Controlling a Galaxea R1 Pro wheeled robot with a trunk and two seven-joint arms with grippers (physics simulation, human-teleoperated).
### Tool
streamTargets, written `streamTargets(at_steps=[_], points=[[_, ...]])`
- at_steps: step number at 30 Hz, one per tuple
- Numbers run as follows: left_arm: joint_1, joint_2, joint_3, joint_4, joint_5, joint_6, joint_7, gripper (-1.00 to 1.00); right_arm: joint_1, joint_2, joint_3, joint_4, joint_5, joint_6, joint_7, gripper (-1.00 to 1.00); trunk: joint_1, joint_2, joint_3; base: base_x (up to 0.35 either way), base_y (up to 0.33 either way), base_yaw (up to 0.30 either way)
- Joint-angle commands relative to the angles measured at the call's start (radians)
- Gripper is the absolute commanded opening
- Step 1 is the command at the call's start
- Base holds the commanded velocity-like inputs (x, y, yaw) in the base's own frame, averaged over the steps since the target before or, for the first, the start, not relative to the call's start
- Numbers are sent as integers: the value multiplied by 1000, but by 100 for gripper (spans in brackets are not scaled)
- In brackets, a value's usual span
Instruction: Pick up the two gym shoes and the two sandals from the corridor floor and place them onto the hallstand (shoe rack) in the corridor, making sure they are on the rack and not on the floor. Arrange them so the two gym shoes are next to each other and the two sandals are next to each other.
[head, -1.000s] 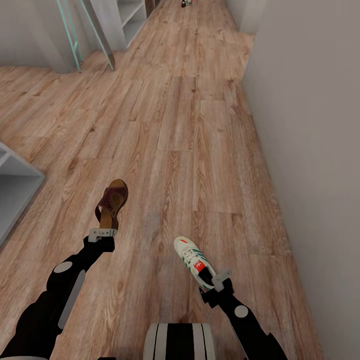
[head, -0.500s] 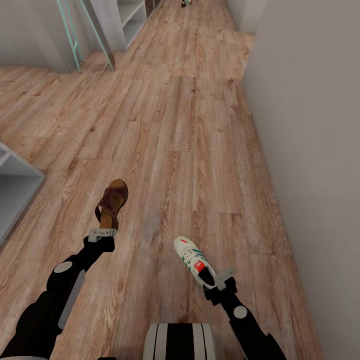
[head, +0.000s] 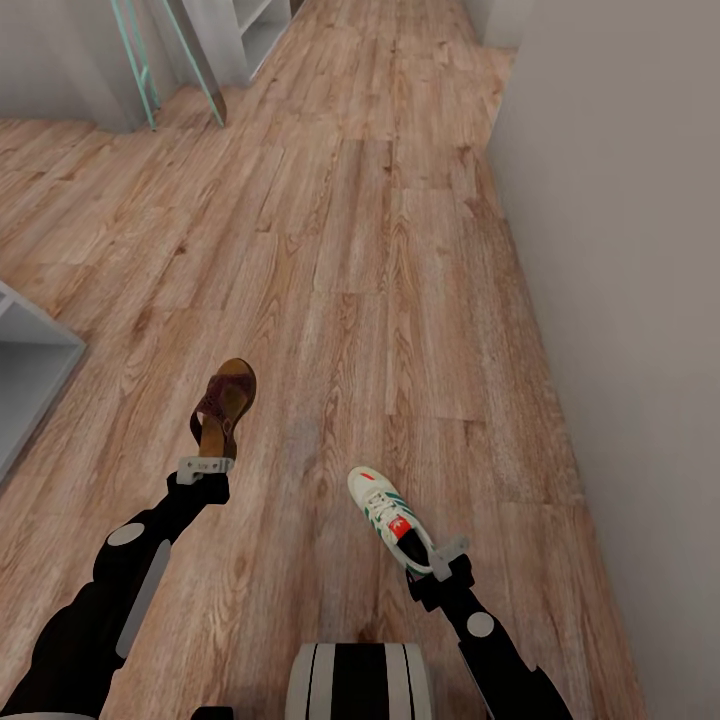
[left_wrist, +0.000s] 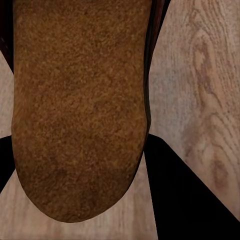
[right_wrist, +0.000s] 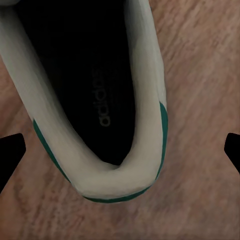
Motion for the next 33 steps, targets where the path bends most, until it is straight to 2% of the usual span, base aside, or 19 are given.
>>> streamTargets(at_steps=[1,3,8,17,20,33], points=[[0,0,2,-1,6,8,-5,-100,0,0,-1,-2,11,6,4,100,0,0,-1,0,0,0],[0,0,2,-1,6,8,-5,-100,0,0,-1,-2,11,6,4,100,0,0,-1,0,0,0],[0,0,1,-1,6,7,-5,-100,0,0,-1,-2,11,6,4,100,2,-1,-22,0,0,0],[1,0,2,4,5,6,-5,-100,0,0,-2,-2,10,6,4,100,2,-1,-26,0,0,0],[1,0,2,10,6,6,-5,-100,0,0,-2,-2,10,6,4,100,3,-2,-39,0,0,0],[2,0,1,14,3,1,-1,-100,0,0,-6,-2,9,6,4,100,3,-2,-42,0,0,0]])
